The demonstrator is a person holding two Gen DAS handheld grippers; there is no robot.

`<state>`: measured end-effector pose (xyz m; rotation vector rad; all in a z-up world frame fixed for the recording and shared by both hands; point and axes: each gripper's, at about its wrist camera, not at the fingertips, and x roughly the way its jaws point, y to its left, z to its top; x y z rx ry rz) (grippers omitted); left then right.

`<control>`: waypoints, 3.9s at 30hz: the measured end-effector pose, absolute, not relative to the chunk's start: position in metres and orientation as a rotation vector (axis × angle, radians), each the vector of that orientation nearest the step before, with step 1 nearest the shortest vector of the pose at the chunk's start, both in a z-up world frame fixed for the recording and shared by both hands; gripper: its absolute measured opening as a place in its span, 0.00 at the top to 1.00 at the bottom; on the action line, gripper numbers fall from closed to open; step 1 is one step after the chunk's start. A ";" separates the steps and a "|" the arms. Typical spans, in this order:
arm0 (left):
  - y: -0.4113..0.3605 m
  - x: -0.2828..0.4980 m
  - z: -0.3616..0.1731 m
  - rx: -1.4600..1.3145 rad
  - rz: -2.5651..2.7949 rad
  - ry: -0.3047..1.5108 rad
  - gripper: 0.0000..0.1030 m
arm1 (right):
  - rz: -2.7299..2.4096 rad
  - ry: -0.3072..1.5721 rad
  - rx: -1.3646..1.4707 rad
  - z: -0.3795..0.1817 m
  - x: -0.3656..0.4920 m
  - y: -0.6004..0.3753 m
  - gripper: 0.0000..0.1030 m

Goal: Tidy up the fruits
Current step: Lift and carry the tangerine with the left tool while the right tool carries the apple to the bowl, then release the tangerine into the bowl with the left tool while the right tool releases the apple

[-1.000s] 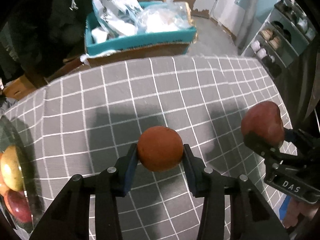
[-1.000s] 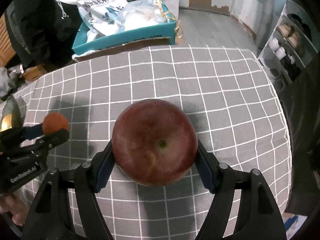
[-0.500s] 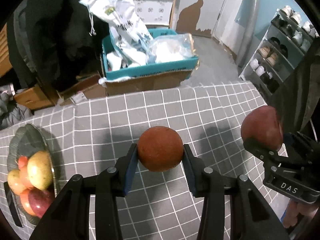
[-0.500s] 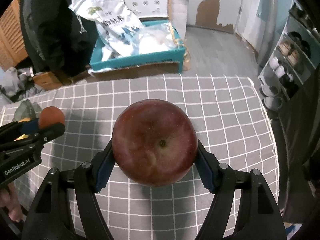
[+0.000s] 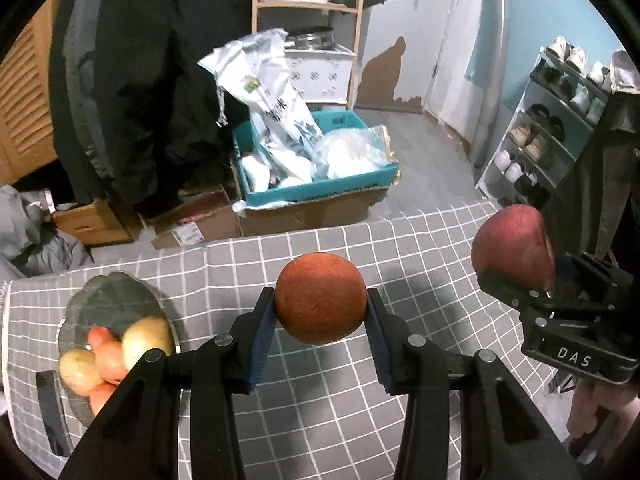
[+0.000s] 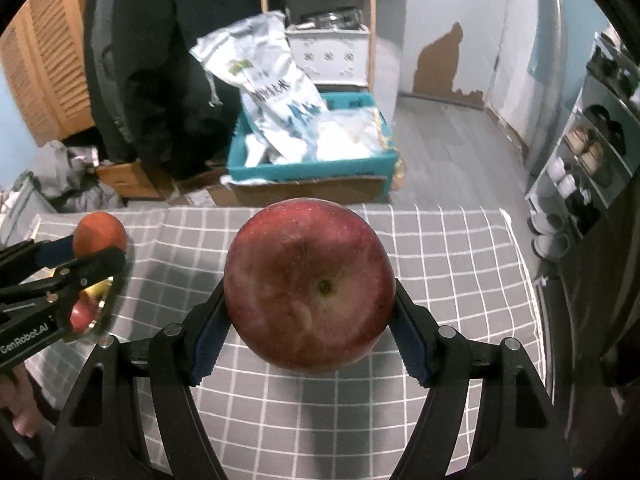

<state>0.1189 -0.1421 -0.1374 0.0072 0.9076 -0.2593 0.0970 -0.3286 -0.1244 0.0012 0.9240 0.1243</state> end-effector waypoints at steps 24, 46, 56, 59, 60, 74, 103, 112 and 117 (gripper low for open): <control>-0.044 0.090 -0.100 -0.041 -0.135 0.818 0.57 | 0.277 0.855 -0.056 -0.084 0.094 -0.236 0.28; 0.070 0.095 -0.123 -0.147 0.013 0.854 0.57 | 0.429 0.903 -0.081 -0.102 0.125 -0.129 0.28; 0.110 0.111 -0.160 -0.199 0.067 0.927 0.57 | 0.496 0.966 -0.095 -0.135 0.150 -0.077 0.28; 0.117 0.115 -0.171 -0.208 0.076 0.940 0.57 | 0.514 0.990 -0.096 -0.146 0.157 -0.064 0.28; 0.118 0.116 -0.175 -0.209 0.077 0.944 0.57 | 0.519 0.997 -0.097 -0.150 0.159 -0.060 0.28; 0.143 0.125 -0.220 -0.261 0.117 1.036 0.57 | 0.557 1.108 -0.132 -0.198 0.177 -0.021 0.28; 0.140 0.127 -0.247 -0.271 0.105 1.108 0.35 | 0.595 1.152 -0.142 -0.212 0.184 -0.008 0.22; 0.138 0.122 -0.234 -0.274 0.102 1.081 0.35 | 0.580 1.113 -0.124 -0.193 0.182 -0.016 0.22; 0.136 0.117 -0.218 -0.276 0.099 1.042 0.35 | 0.546 1.065 -0.147 -0.177 0.175 -0.022 0.22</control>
